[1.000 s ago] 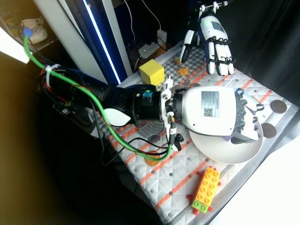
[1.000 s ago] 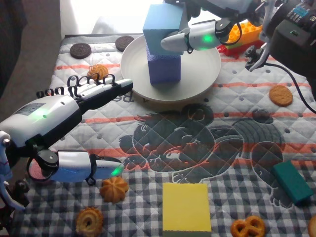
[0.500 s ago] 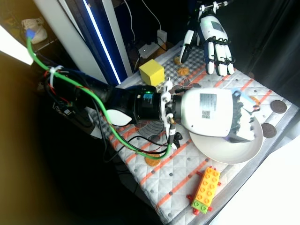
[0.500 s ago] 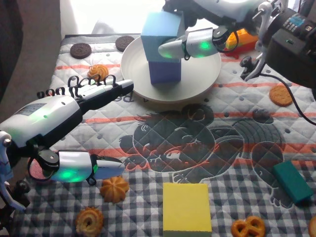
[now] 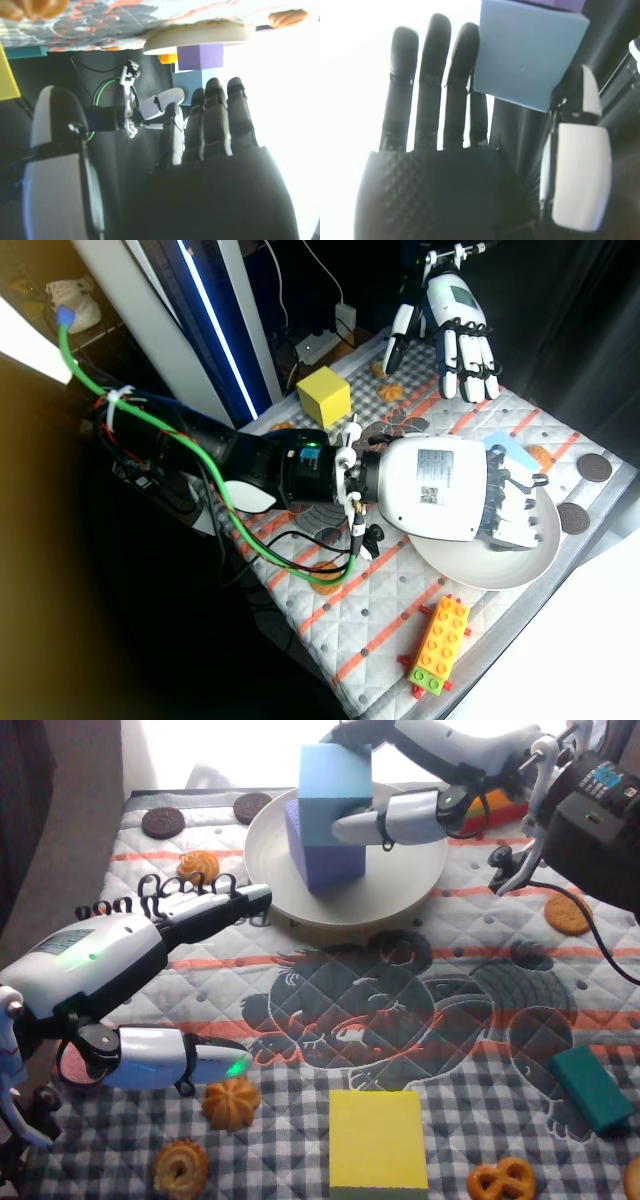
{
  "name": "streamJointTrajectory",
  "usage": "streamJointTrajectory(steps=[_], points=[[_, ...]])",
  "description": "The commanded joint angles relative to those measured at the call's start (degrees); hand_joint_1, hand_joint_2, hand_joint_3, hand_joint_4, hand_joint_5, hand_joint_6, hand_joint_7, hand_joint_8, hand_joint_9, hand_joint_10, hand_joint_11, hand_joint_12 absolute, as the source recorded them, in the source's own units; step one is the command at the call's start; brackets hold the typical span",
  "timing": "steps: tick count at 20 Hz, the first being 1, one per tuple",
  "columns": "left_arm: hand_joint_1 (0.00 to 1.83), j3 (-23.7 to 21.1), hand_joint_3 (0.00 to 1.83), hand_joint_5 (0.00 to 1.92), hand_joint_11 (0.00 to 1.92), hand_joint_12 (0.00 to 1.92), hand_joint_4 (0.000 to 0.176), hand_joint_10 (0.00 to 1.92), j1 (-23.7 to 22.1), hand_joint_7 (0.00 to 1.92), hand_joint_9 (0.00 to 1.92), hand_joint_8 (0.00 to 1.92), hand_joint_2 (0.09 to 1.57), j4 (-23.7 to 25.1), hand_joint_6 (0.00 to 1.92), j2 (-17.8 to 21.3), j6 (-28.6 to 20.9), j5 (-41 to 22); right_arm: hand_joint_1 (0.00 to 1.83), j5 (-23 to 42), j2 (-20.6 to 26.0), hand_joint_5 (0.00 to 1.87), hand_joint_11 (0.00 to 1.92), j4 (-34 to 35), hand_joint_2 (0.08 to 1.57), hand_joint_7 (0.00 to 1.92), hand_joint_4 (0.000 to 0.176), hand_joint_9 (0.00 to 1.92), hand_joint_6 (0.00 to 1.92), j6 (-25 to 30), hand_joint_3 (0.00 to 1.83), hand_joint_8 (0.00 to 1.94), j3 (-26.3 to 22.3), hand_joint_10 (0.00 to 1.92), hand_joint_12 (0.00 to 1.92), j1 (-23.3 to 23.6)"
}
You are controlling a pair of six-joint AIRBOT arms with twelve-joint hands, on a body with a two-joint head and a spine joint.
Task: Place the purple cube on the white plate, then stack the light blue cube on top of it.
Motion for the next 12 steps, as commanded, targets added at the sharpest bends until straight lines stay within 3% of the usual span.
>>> streamJointTrajectory(steps=[1, 2, 4, 5, 6, 10, 12], points=[[0.88, -0.13, 0.0, 0.17, 0.0, 0.0, 0.172, 0.0, -0.71, 0.11, 0.11, 0.0, 0.93, 0.9, 0.01, -0.13, -0.54, -6.6, 0.83, 5.4, 0.36, 0.26, 0.01, 0.44, 0.96, 0.38, 0.127, 0.42, 0.0, -0.08, 0.0, 0.0, 0.29, 0.02, 1.08, 0.18], [0.89, -0.13, 0.0, 0.17, 0.0, 0.0, 0.175, 0.0, -0.71, 0.11, 0.11, 0.0, 0.93, 0.9, 0.01, -0.13, -0.55, -6.6, 0.81, 5.39, 0.36, 0.2, 0.0, 0.45, 0.95, 0.34, 0.147, 0.39, 0.0, -0.08, 0.0, 0.0, 0.29, 0.01, 1.09, 0.11], [0.86, -0.14, 0.0, 0.18, 0.01, 0.0, 0.175, 0.0, -0.71, 0.12, 0.11, 0.01, 0.94, 0.9, 0.01, -0.12, -0.61, -6.63, 0.81, 5.39, 0.37, 0.03, 0.0, 0.49, 0.93, 0.24, 0.168, 0.36, 0.0, -0.05, 0.0, 0.0, 0.31, 0.0, 1.11, -0.08], [0.84, -0.15, 0.01, 0.18, 0.01, 0.0, 0.175, 0.01, -0.71, 0.12, 0.11, 0.0, 0.95, 0.9, 0.0, -0.11, -0.64, -6.66, 0.82, 5.39, 0.38, 0.01, 0.0, 0.5, 0.92, 0.16, 0.174, 0.27, 0.0, 0.06, 0.0, 0.0, 0.31, 0.0, 0.96, -0.22], [0.84, -0.15, 0.01, 0.18, 0.01, 0.0, 0.176, 0.0, -0.71, 0.11, 0.11, 0.0, 0.95, 0.9, 0.0, -0.1, -0.66, -6.69, 0.81, 5.39, 0.41, 0.0, 0.0, 0.5, 0.92, 0.12, 0.176, 0.22, 0.0, 0.28, 0.0, 0.0, 0.32, 0.0, 0.85, -0.36], [0.88, -0.31, 0.0, 0.19, 0.0, 0.0, 0.175, 0.01, -0.7, 0.12, 0.12, 0.0, 0.95, 0.9, 0.01, -0.09, -0.75, -6.95, 0.77, 5.44, 0.88, 0.0, 0.0, 1.09, 0.92, 0.09, 0.176, 0.17, 0.0, 1.3, 0.0, 0.0, 0.15, 0.0, 0.72, -1.68], [0.86, -0.35, 0.0, 0.18, 0.0, 0.0, 0.17, 0.0, -0.66, 0.11, 0.11, 0.0, 0.95, 0.86, 0.0, -0.09, -0.76, -7.02, 0.77, 5.55, 1.05, 0.0, 0.0, 1.39, 0.93, 0.02, 0.176, 0.05, 0.0, 1.36, 0.0, 0.0, 0.01, 0.01, 0.24, -2.02]])
